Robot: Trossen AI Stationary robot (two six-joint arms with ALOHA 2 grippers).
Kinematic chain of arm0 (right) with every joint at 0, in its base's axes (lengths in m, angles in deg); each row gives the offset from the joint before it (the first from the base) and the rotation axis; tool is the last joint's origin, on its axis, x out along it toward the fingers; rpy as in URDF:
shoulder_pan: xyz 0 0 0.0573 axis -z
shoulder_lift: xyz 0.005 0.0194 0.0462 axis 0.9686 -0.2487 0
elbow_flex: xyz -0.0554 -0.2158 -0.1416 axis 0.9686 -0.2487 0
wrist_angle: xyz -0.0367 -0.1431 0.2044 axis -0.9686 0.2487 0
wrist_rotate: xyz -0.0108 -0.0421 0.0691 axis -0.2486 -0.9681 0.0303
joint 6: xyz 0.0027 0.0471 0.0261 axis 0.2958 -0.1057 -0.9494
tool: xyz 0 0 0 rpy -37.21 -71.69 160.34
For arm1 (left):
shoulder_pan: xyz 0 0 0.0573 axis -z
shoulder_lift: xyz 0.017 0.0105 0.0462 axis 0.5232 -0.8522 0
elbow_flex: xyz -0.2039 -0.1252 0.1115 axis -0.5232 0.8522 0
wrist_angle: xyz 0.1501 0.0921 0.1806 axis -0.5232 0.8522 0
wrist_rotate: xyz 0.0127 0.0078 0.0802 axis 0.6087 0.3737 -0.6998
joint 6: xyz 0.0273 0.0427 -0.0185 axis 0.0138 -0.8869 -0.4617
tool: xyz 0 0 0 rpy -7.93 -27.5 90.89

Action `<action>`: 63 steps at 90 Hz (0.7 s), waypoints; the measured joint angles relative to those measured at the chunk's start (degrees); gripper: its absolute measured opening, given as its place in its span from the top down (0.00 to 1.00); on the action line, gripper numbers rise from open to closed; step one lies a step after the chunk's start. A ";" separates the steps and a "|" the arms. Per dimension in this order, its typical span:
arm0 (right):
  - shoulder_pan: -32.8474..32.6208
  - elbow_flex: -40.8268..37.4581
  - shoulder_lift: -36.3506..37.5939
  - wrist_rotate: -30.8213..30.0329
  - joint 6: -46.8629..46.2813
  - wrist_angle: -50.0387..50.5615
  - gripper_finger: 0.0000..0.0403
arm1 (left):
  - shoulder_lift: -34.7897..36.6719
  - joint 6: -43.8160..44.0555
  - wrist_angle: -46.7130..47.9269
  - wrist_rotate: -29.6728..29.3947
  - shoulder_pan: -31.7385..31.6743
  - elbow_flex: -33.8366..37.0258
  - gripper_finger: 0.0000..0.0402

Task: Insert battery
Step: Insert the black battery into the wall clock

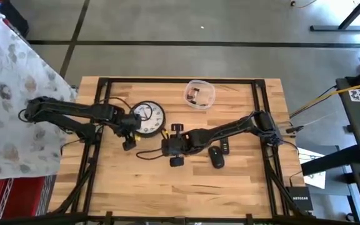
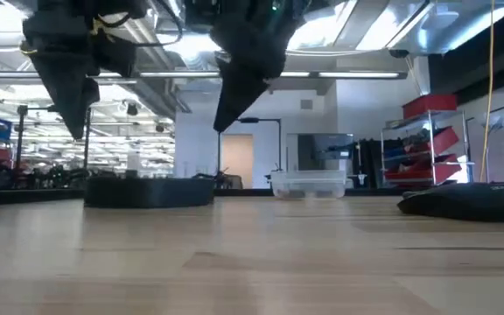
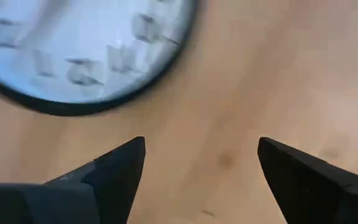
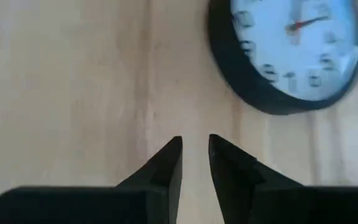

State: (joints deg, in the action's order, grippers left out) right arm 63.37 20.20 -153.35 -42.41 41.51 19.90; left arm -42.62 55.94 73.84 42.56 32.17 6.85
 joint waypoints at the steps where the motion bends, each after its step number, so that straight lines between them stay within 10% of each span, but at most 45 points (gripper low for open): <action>1: 0.00 0.00 0.01 -0.65 -0.22 0.35 0.84 | -0.07 -0.15 0.00 -1.52 -0.15 0.00 0.26; 12: 0.00 0.00 0.76 -5.70 -2.15 3.72 0.84 | -2.44 -2.72 -0.83 -12.42 -4.27 0.00 0.26; 42: -1.25 -0.02 1.11 -4.72 -9.42 10.75 0.84 | -20.40 -13.81 -20.06 -17.84 -13.25 -0.26 0.26; 63: -6.78 -0.02 3.80 -10.14 -26.16 30.08 0.84 | -25.80 -15.83 -43.30 1.86 -7.73 -0.48 0.26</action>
State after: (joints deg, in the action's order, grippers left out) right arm 56.59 20.17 -149.55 -52.55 15.36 49.98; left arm -68.43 40.11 30.55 44.43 24.45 6.37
